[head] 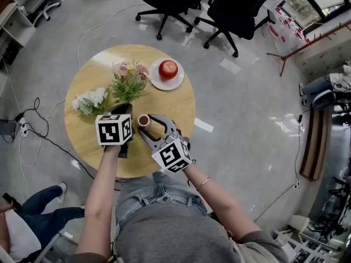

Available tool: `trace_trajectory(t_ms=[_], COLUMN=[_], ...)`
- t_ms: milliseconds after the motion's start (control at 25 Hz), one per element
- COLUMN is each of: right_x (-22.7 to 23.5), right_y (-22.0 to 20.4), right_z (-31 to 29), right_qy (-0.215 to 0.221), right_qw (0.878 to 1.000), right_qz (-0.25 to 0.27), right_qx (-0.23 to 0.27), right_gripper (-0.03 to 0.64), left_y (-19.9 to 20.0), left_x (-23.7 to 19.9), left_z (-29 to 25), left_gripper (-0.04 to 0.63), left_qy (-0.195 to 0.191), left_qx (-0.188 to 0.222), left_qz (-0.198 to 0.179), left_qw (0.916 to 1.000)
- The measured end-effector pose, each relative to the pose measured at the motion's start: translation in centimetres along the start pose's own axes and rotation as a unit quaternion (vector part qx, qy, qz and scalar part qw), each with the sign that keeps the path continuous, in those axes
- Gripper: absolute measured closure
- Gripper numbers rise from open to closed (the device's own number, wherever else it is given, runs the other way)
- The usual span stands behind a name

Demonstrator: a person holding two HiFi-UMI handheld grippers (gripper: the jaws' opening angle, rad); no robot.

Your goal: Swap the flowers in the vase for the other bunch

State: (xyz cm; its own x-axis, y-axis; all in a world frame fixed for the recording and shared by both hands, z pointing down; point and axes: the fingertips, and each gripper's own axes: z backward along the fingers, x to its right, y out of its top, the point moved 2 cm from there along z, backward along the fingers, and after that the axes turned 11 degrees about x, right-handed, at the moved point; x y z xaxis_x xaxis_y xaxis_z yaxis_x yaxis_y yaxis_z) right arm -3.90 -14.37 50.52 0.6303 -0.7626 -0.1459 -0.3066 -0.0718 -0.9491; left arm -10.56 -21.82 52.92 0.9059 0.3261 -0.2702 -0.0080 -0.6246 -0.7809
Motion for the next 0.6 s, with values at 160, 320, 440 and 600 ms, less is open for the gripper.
trace_trajectory(t_ms=[160, 320, 440, 600], right_x=[0.1, 0.3, 0.2, 0.1], right_y=[0.0, -0.1, -0.3, -0.3], right_z=[0.0, -0.2, -0.1, -0.2], right_qy=[-0.002, -0.005, -0.008, -0.01], right_qw=[1.0, 1.0, 1.0, 1.0], right_qz=[-0.002, -0.003, -0.004, -0.004], right_qx=[-0.002, -0.004, -0.005, -0.006], right_gripper=[0.396, 0.396, 0.396, 0.396], left_y=[-0.5, -0.9, -1.3, -1.6], left_x=[-0.5, -0.9, -0.9, -1.4], left_z=[-0.8, -1.9, -2.5, -2.9], left_gripper=[0.549, 0.549, 0.549, 0.549], left_qy=[0.002, 0.002, -0.001, 0.003], left_qx=[-0.008, -0.015, -0.018, -0.025], left_qz=[0.015, 0.026, 0.035, 0.042], left_qw=[0.9999, 0.9995, 0.9992, 0.9988])
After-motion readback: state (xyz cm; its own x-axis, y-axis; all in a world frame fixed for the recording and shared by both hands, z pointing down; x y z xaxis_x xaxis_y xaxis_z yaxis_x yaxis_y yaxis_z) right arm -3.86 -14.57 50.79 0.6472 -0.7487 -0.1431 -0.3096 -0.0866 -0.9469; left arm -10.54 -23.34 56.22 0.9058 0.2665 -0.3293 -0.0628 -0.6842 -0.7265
